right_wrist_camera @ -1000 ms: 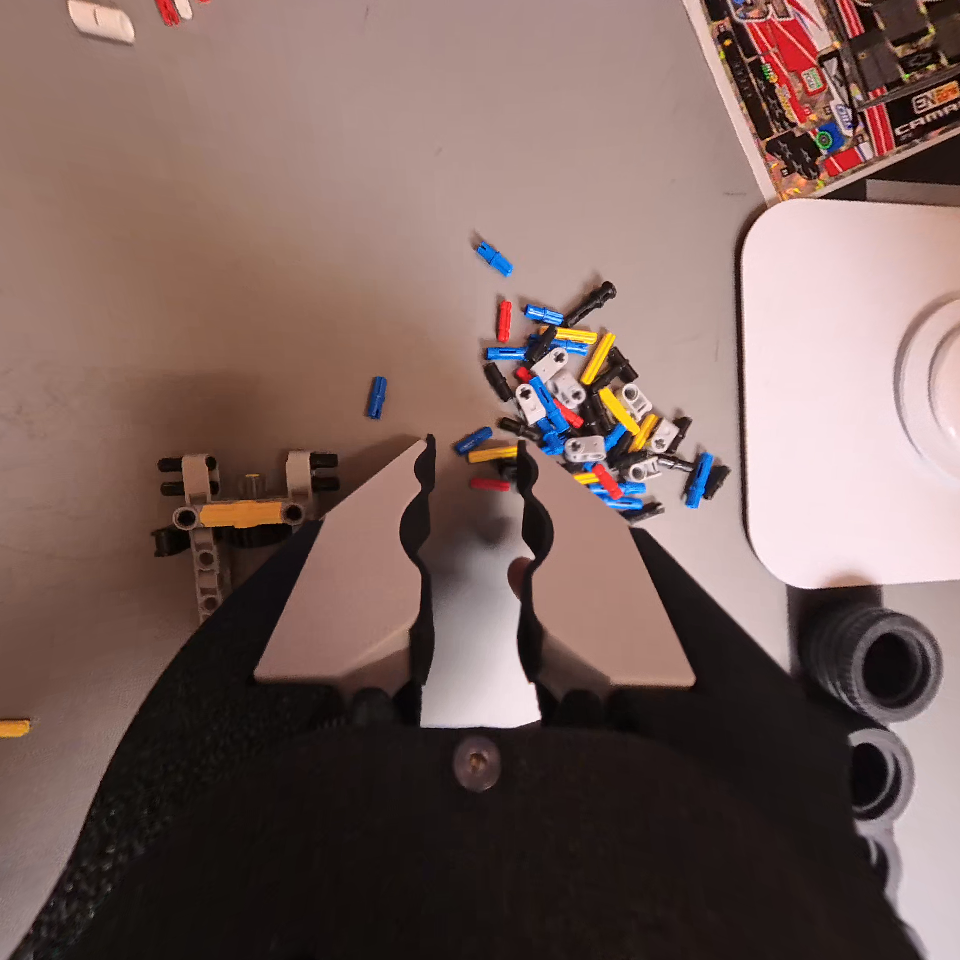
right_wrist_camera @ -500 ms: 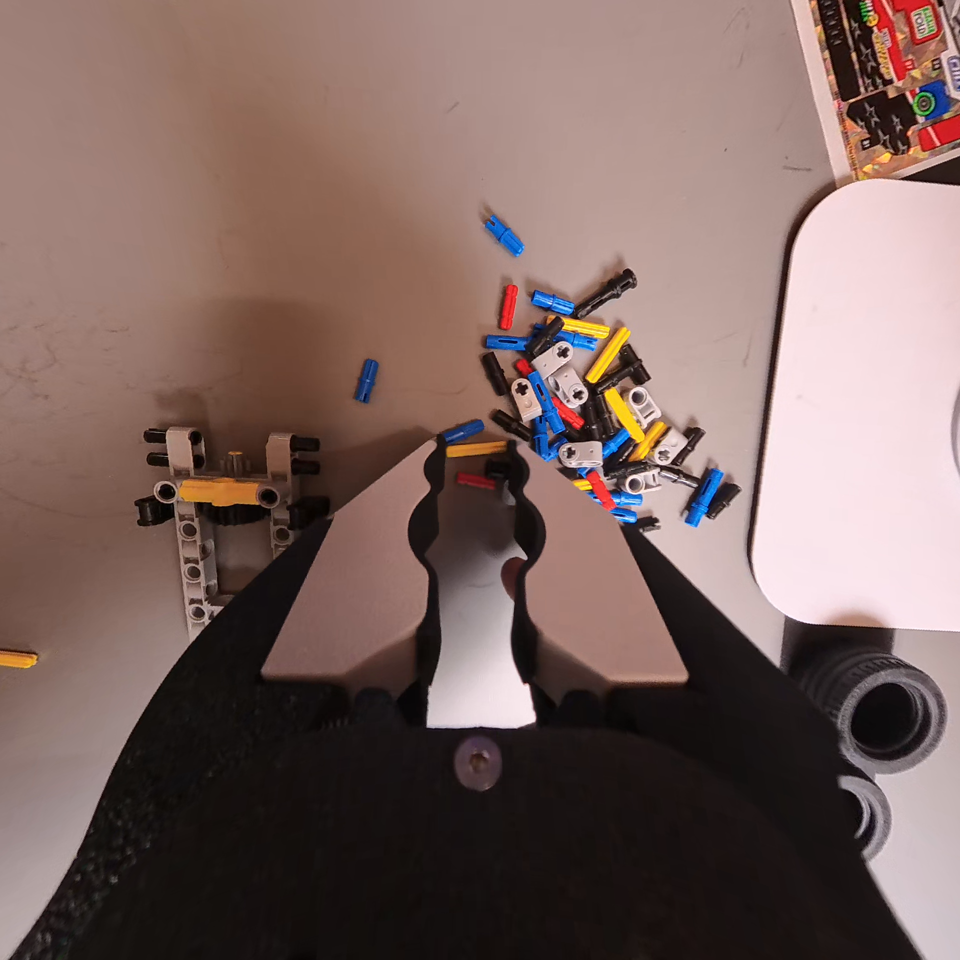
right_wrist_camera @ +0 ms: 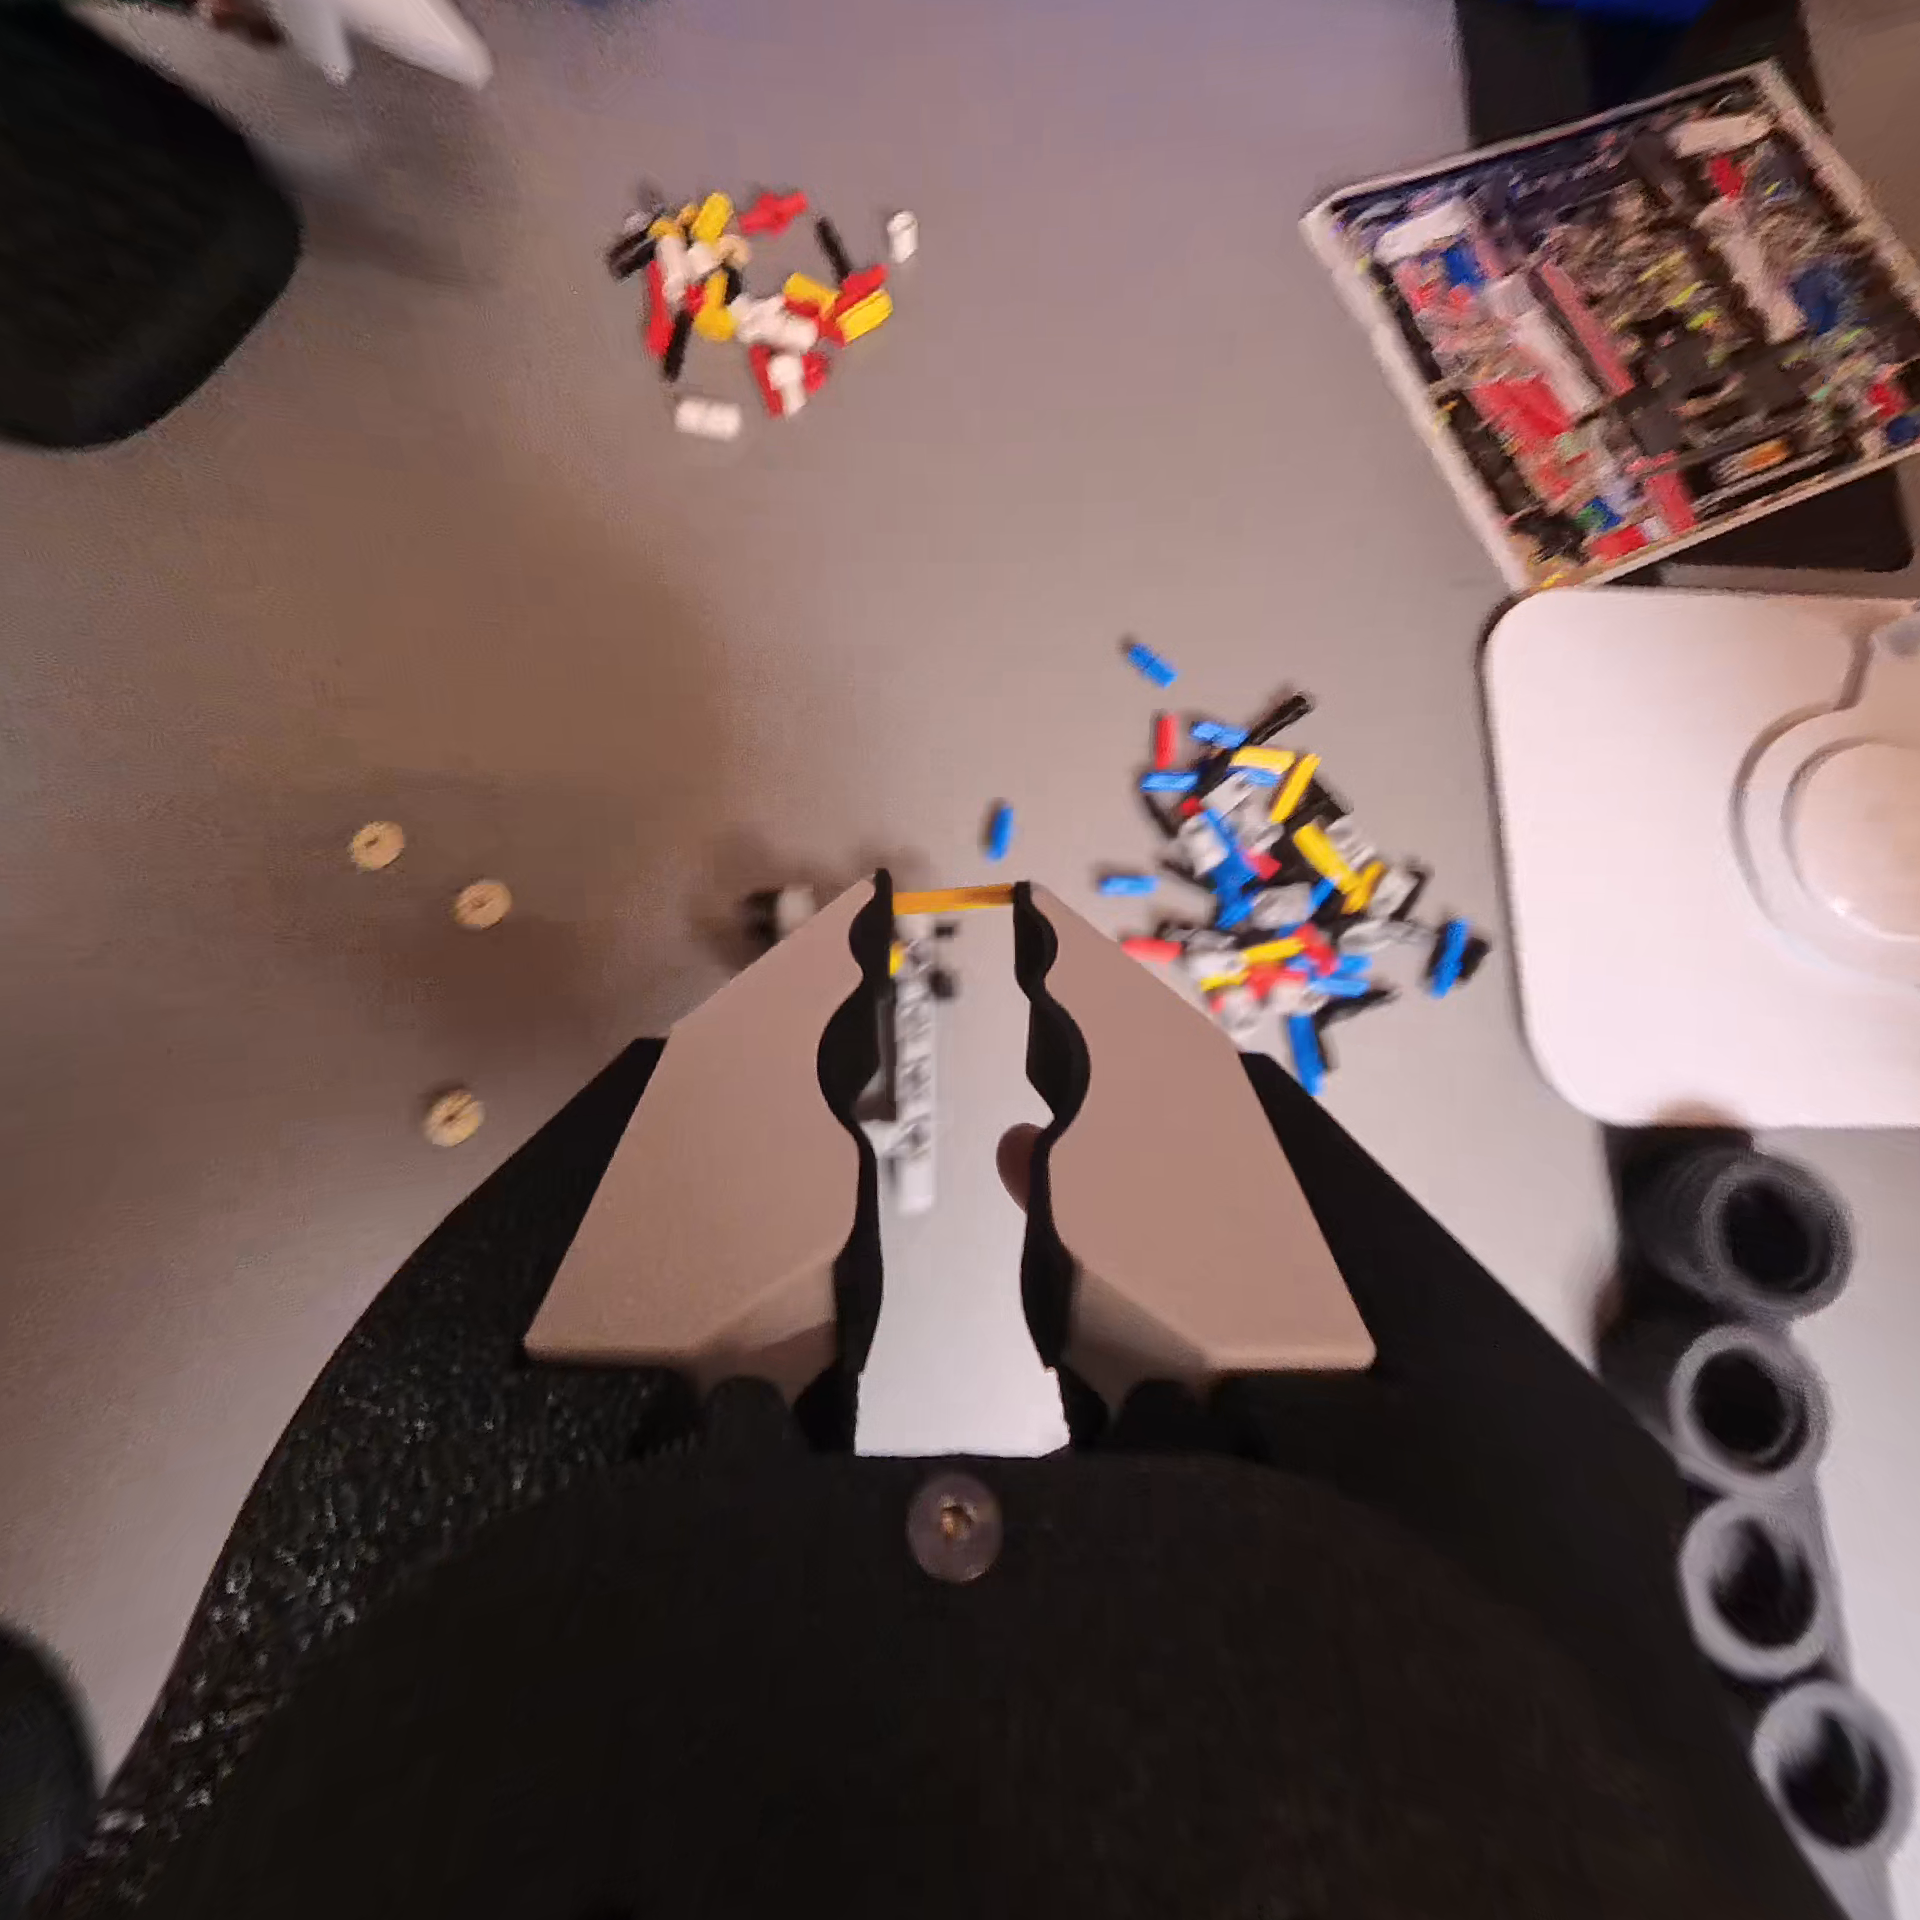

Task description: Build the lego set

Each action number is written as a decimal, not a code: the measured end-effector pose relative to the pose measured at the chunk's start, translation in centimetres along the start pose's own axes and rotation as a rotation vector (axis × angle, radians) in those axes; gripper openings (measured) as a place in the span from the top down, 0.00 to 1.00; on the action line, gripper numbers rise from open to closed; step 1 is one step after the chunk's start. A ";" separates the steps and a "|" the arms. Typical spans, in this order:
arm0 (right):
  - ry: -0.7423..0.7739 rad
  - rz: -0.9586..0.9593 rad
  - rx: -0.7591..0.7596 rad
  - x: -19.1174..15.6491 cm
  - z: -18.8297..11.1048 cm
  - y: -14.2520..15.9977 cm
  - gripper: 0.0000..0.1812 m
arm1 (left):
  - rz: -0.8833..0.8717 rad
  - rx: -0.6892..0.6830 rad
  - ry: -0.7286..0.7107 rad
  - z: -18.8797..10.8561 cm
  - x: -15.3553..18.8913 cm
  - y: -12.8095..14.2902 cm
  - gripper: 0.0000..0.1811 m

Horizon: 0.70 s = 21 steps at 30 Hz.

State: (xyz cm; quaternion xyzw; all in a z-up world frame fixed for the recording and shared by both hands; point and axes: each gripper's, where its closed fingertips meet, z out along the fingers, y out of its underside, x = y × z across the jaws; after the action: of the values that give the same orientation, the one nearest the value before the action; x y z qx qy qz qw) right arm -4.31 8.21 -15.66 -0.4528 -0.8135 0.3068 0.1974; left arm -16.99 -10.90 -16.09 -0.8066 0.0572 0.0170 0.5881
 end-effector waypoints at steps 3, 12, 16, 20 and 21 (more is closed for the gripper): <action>-0.016 0.035 -0.084 -4.4 -0.8 4.0 0.88 | 0.013 0.012 0.003 -0.1 0.3 -0.3 0.88; 0.036 0.153 -0.198 -11.1 -1.5 11.8 0.88 | 0.034 0.053 0.002 -0.4 1.0 -1.2 0.87; 0.068 0.146 -0.208 -11.3 -1.3 12.4 0.88 | 0.029 0.103 -0.007 -1.0 1.3 -2.3 0.85; 0.094 0.137 -0.205 -11.3 -1.3 12.3 0.86 | 0.032 0.184 -0.041 -2.4 1.2 -4.0 0.84; 0.106 0.134 -0.189 -11.3 -1.5 12.0 0.84 | 0.017 0.219 -0.046 -3.2 1.0 -4.7 0.84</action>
State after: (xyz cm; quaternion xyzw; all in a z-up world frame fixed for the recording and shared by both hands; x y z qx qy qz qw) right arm 9.74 3.75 -23.19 -0.5385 -0.7951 0.2171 0.1756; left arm -15.61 -12.55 -10.72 -0.7364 0.0521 0.0341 0.6736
